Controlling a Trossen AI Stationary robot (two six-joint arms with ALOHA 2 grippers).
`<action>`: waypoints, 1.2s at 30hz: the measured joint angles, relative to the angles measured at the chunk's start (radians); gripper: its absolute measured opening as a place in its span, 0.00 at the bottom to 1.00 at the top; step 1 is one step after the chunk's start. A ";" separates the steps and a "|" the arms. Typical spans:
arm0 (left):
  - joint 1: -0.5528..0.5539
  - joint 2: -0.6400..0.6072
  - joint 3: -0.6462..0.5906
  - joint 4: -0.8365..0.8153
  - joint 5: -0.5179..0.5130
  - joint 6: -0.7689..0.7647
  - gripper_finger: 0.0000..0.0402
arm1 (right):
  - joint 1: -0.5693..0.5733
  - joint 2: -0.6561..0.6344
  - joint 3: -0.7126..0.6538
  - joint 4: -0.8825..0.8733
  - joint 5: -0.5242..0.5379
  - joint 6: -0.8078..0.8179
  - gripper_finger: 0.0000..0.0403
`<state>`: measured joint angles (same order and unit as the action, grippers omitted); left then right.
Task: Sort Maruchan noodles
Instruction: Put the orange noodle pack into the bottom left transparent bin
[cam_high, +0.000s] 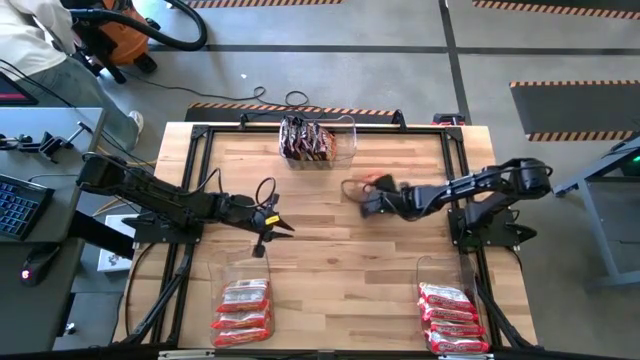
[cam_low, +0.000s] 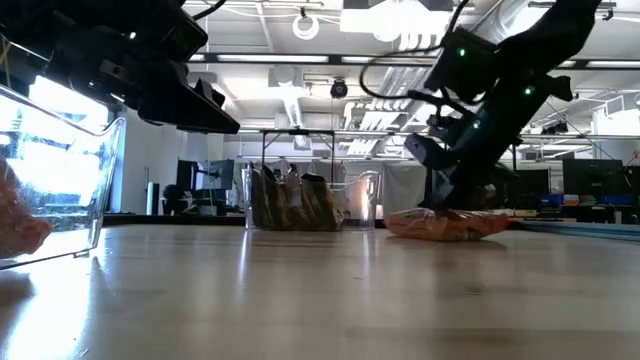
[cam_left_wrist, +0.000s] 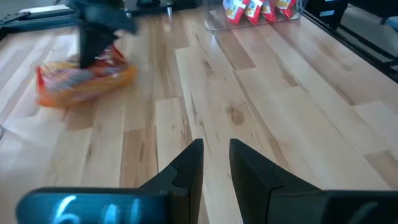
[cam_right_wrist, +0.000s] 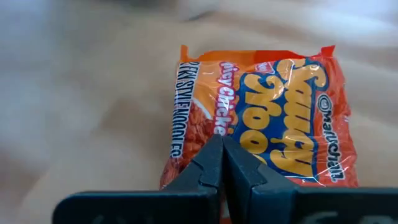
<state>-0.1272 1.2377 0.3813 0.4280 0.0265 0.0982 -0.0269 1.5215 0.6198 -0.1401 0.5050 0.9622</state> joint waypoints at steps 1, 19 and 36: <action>0.000 0.000 0.000 0.000 0.000 -0.004 0.17 | 0.020 0.001 0.005 0.023 -0.038 -0.037 0.00; 0.000 0.106 0.000 0.100 -0.007 -0.044 0.24 | 0.288 0.000 0.262 -0.365 -0.008 -0.004 0.00; 0.063 0.350 0.100 0.296 -0.110 -0.269 0.28 | 0.264 0.190 0.251 -0.064 -0.125 -0.188 0.00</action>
<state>-0.0647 1.5874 0.4814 0.7240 -0.0832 -0.1708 0.2371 1.7111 0.8711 -0.2045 0.3797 0.7743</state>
